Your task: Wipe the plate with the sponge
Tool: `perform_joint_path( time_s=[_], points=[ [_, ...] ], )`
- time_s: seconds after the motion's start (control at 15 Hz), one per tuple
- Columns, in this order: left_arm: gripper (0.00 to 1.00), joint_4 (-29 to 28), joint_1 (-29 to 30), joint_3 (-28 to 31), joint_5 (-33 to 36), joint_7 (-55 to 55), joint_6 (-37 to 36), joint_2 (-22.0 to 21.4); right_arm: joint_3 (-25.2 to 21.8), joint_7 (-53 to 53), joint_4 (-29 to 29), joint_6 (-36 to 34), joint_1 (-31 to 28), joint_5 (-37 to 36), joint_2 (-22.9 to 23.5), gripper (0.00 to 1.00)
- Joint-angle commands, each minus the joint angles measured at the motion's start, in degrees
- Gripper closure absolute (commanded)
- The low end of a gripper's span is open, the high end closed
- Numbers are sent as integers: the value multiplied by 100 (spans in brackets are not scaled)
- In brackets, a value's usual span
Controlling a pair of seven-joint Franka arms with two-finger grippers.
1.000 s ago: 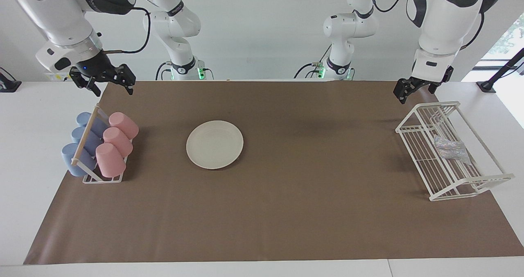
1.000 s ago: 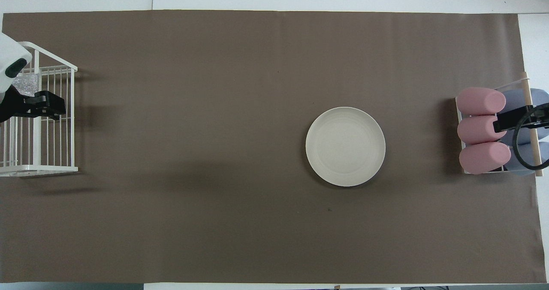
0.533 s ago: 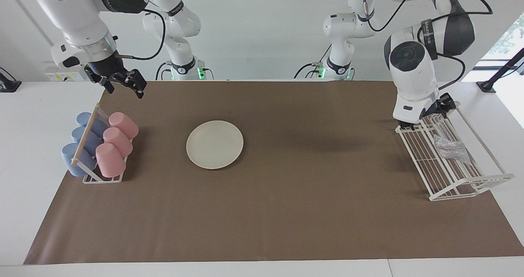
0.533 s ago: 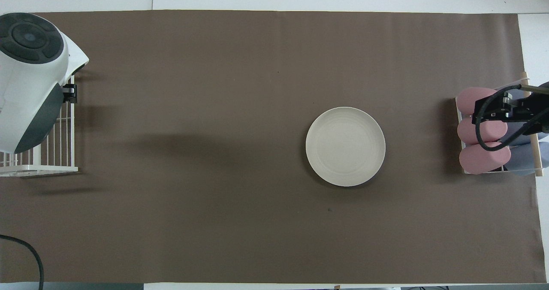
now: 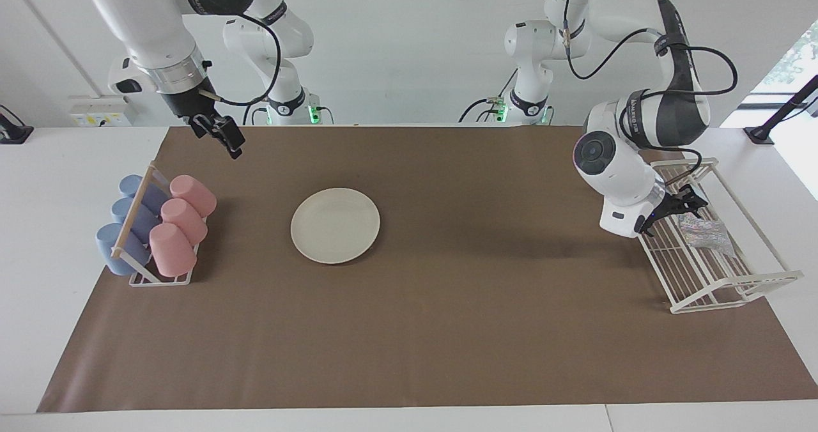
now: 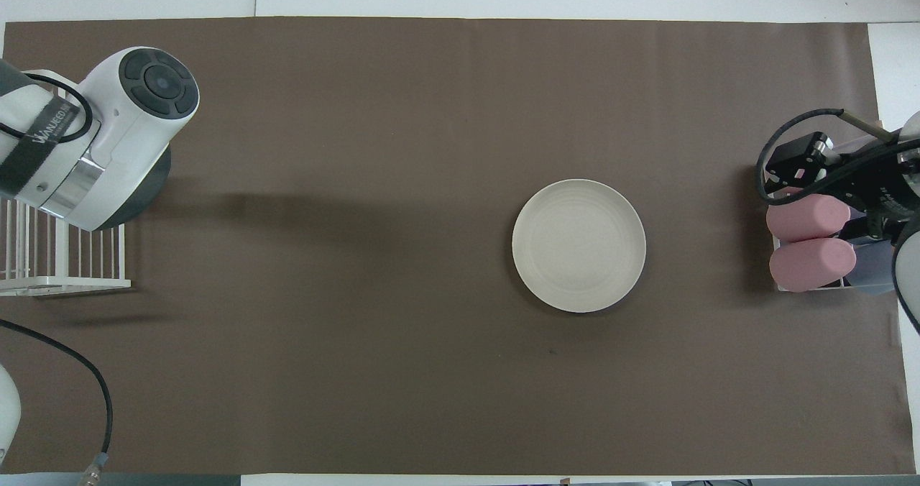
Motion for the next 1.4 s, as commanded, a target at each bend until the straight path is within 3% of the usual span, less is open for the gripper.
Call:
perform_joint_path(
  time_s=[0.0,0.33,0.6,0.87,1.33],
  points=[
    [0,59,-42,51,235,-126,44,52,482,1379,-34,21,-47,112,-99,0],
    [0,-55,46,51,743,-143,62,104,713,2876,-86,56,-56,681,-142,0],
    [0,14,82,77,1018,-213,97,201,791,3598,-165,91,-38,718,-195,0],
    [0,-47,362,59,1009,-477,396,219,1098,4916,-227,732,-38,701,-204,0],
    [10,-38,398,51,860,-477,457,236,1231,4971,-236,723,111,701,-186,0]
  ],
)
